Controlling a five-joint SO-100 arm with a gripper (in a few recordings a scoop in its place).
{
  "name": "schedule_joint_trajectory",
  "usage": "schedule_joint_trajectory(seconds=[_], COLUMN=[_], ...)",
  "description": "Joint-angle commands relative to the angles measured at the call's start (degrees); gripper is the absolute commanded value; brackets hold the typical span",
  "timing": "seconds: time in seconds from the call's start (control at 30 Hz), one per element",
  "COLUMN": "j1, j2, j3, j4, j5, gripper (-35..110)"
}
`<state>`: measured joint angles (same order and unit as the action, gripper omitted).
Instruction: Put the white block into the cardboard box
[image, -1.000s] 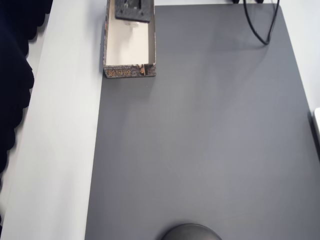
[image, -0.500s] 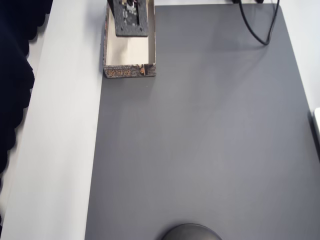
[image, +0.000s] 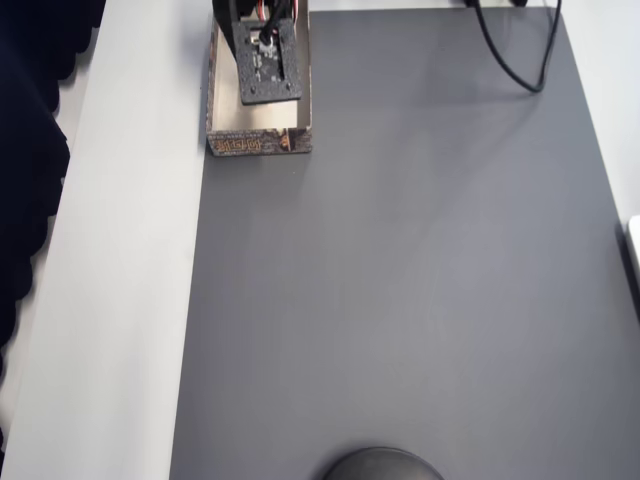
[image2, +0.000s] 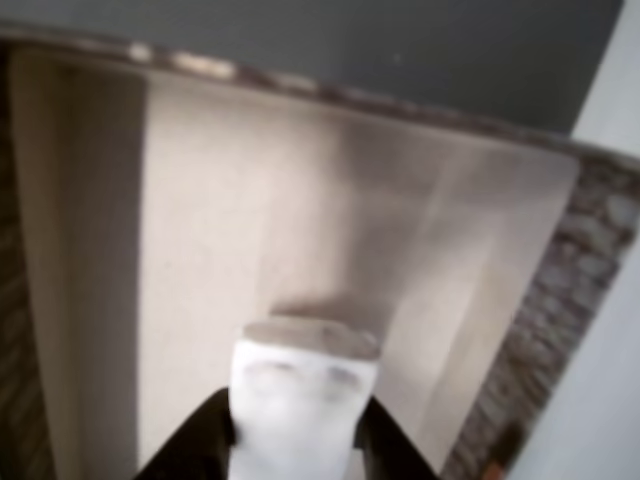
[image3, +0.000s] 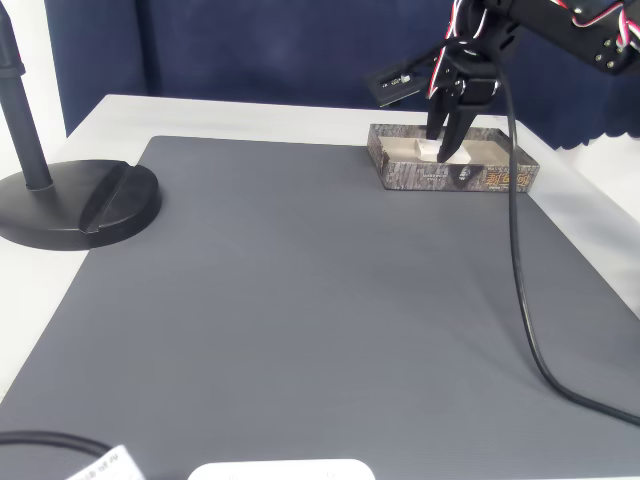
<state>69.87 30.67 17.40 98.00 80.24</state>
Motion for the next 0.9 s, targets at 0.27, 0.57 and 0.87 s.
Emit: schedule_joint_trajectory(seconds=[0.27, 0.57, 0.87], j1=[-1.32, -1.41, -1.41], j2=[-0.62, -1.05, 1.49], j3=[-5.45, -5.89, -5.71], j4=[-1.32, -2.02, -1.67], j5=[1.67, 4.13, 4.75], gripper=[5, 14, 22])
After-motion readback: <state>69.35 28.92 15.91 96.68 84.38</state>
